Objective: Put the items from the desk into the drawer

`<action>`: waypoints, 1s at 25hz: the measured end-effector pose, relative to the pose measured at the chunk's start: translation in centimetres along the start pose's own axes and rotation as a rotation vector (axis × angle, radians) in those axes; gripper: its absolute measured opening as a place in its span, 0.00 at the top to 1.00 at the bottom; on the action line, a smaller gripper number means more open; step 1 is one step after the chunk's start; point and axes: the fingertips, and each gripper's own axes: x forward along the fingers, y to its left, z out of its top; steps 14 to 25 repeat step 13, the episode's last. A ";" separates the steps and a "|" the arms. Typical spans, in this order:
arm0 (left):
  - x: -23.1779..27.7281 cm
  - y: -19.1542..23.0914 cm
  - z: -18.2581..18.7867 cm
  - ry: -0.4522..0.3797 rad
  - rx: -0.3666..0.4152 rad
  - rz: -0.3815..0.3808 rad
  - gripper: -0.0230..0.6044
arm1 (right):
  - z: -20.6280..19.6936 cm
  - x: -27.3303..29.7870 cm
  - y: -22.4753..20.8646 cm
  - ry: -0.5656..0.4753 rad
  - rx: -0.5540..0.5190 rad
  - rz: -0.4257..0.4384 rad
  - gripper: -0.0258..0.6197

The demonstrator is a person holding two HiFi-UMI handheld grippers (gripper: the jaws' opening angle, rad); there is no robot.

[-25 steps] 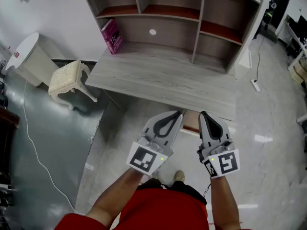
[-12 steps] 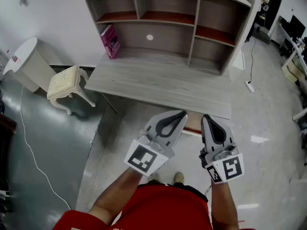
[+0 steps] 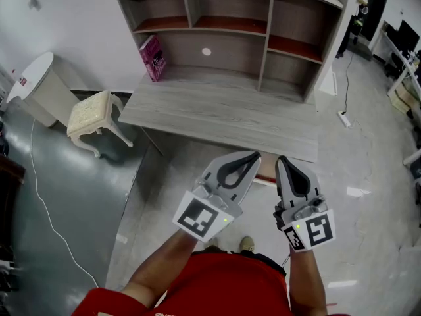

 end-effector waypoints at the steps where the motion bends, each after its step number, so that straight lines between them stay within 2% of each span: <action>1: 0.0 -0.1 0.0 0.001 0.000 0.000 0.95 | 0.1 -0.1 0.0 -0.002 0.001 0.001 0.96; 25: 0.2 -1.3 0.1 -0.003 -0.001 0.005 0.95 | 0.6 -1.2 -0.1 -0.020 0.005 0.002 0.96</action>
